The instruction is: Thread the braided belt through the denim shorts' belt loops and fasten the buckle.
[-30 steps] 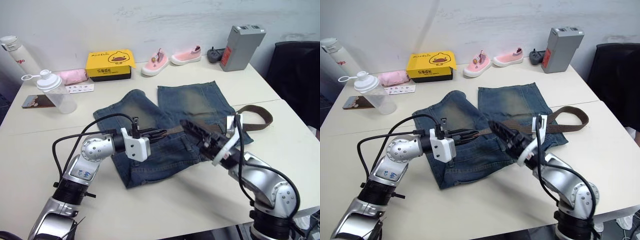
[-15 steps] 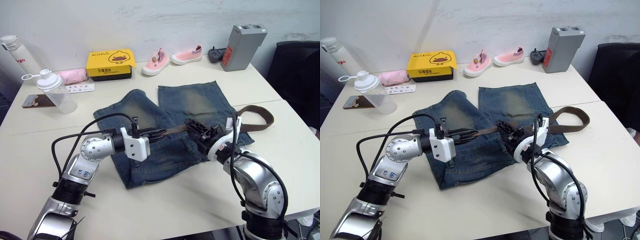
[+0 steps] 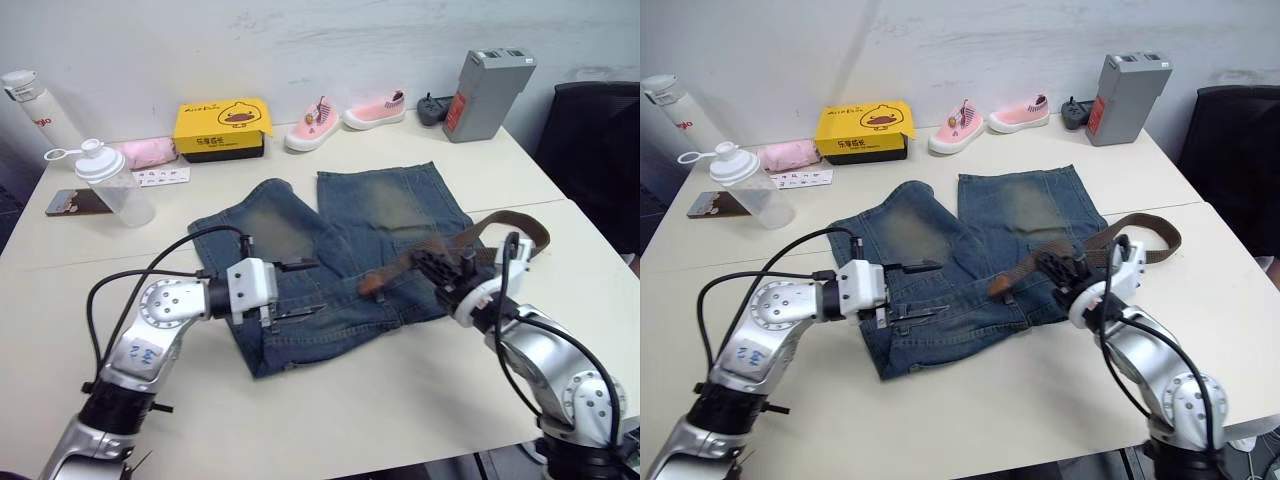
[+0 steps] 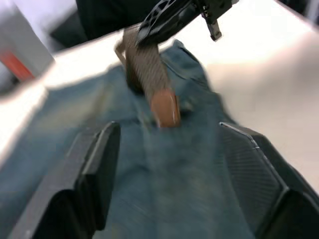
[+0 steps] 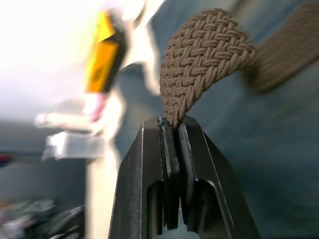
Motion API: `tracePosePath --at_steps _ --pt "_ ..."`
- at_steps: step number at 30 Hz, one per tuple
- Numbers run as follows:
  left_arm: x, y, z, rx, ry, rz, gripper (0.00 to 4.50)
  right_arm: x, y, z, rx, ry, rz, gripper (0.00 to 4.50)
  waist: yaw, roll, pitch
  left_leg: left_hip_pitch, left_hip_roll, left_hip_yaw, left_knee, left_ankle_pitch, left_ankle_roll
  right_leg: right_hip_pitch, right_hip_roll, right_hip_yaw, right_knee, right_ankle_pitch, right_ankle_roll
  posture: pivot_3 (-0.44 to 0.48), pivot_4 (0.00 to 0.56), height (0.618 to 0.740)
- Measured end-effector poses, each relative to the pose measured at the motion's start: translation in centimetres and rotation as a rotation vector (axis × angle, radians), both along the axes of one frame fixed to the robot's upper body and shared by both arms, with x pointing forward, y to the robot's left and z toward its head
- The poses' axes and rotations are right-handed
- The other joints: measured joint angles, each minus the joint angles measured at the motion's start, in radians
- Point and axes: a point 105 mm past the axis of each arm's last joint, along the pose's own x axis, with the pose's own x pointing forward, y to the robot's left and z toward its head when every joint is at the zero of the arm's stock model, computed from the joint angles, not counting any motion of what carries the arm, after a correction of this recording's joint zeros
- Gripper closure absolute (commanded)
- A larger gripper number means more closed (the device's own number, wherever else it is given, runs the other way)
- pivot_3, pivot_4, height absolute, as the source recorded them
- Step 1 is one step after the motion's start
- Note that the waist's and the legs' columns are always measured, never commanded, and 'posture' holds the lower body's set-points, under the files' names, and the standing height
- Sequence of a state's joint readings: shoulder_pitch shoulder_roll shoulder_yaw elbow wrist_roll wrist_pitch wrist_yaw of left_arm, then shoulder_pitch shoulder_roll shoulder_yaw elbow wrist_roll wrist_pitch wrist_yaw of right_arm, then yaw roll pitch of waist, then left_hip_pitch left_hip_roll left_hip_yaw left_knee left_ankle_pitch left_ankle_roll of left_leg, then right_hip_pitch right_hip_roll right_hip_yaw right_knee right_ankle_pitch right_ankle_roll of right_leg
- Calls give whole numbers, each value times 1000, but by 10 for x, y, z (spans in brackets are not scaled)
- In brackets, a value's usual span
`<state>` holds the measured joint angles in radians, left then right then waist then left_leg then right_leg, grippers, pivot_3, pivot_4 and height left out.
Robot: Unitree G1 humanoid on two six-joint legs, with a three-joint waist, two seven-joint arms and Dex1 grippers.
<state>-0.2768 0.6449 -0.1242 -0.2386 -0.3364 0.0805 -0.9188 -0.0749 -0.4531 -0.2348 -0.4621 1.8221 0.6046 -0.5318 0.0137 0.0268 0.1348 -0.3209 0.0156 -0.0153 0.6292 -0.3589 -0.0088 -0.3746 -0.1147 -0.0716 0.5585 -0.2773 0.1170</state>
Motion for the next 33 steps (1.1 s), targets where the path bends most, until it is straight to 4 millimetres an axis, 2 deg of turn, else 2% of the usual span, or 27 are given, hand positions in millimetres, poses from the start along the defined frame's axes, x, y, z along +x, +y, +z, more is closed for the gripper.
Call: tracePosePath --at_steps 3,9,19,22,27,33 --pt "-7 10 -9 -5 119 18 1265 4 -13 -7 -65 -20 -22 4500 0 0 0 0 0 0 0 0 0 0 1 0 -1 -7 -12 0 150 739" --pt "-9 9 -6 -49 195 36 1265 12 -21 -18 -72 -35 -50 4500 8 0 0 1 -1 0 0 0 0 0 0 2 0 -4 -7 0 150 739" --pt "-12 8 -6 -65 235 43 1265 15 -34 -20 -68 -55 -101 4500 9 0 0 1 -1 1 -1 0 -1 0 0 3 -1 -4 -7 0 150 739" --pt "-12 7 -6 -65 234 43 1265 14 -32 -19 -58 -61 -102 4500 8 0 0 1 -1 1 -1 -1 -1 -1 0 3 -1 -4 -7 0 150 739" --pt "-12 7 -5 -65 230 41 1265 8 -15 -13 -105 -111 -41 4500 9 0 0 1 -1 1 -1 -1 -1 -1 0 4 -1 -4 -7 0 150 739" --pt "-9 5 1 -71 211 34 1265 1 -1 -19 -167 -122 27 4500 6 -1 0 0 0 1 -2 -1 -1 -1 0 4 -1 -5 -9 0 150 739"
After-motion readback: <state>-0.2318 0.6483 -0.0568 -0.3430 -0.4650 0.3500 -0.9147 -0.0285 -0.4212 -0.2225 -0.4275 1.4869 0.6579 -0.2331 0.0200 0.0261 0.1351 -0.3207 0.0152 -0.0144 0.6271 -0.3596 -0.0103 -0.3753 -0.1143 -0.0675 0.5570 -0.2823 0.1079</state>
